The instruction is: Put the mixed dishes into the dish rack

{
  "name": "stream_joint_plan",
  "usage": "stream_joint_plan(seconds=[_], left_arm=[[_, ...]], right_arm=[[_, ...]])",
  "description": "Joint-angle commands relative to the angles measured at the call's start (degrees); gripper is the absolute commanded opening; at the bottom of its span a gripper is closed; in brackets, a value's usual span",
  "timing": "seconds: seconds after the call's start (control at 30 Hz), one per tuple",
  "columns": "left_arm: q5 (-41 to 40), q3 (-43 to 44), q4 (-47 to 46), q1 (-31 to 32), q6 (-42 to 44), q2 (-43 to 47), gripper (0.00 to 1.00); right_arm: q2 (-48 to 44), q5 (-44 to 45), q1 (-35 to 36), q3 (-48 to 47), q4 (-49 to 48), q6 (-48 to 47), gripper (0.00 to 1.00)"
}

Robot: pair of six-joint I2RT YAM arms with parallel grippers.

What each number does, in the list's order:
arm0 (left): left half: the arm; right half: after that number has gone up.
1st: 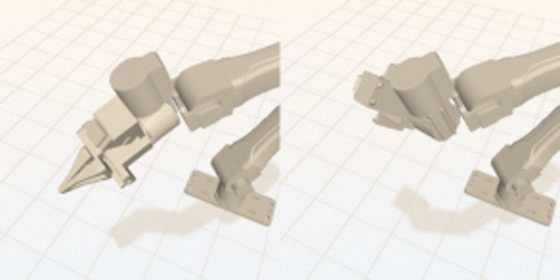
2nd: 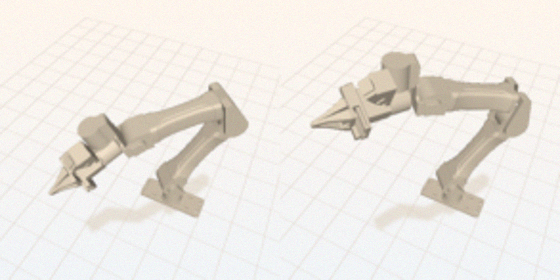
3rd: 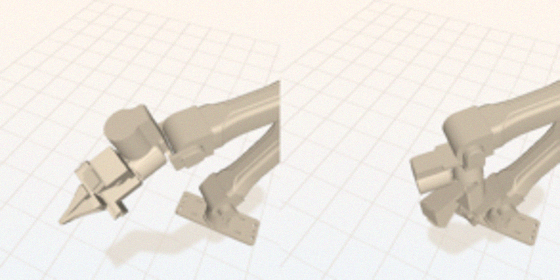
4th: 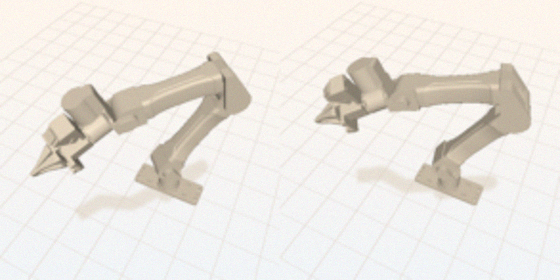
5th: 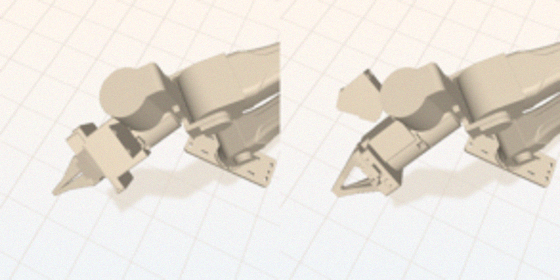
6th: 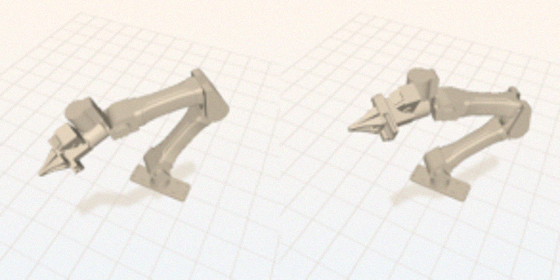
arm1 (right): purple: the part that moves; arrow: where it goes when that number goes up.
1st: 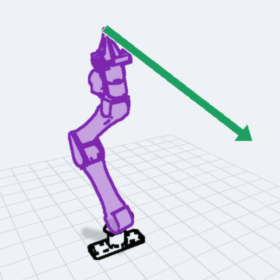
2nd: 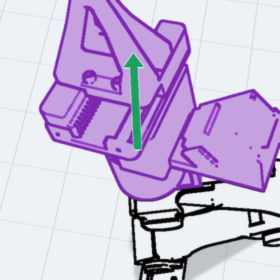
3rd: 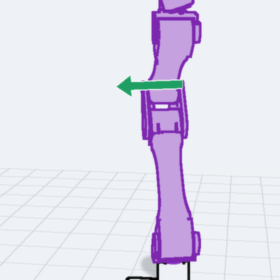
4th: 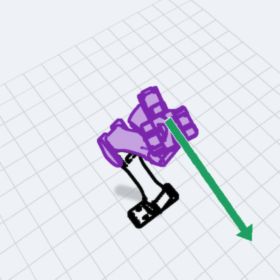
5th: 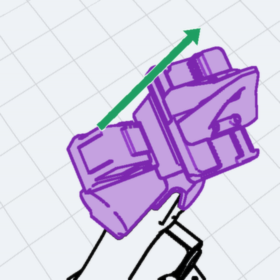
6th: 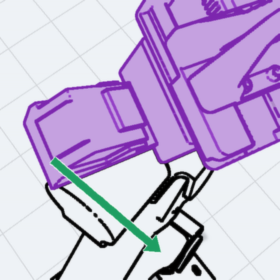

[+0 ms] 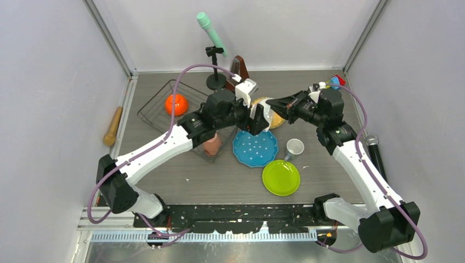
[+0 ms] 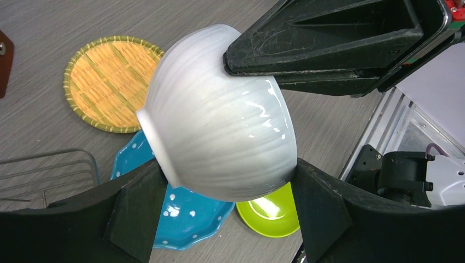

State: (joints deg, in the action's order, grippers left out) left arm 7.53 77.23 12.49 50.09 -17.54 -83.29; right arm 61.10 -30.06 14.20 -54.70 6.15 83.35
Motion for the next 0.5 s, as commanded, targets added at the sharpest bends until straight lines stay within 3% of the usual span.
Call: stream_joint_plan(seconds=[0.0, 0.3, 0.47], left_arm=[[3.30, 2.62, -0.55, -0.08, 1.19, 0.70, 0.81], [4.57, 3.32, 0.95, -0.08, 1.45, 0.58, 0.91], [4.46, 3.49, 1.20, -0.08, 1.88, 0.46, 0.89]], right_arm=[[-1.57, -1.00, 0.36, -0.74, -4.87, 0.37, 0.00], [-0.66, -1.31, 0.48, -1.30, -5.14, -0.02, 0.00], [-0.48, -1.36, 0.48, -1.27, -5.18, -0.03, 0.00]])
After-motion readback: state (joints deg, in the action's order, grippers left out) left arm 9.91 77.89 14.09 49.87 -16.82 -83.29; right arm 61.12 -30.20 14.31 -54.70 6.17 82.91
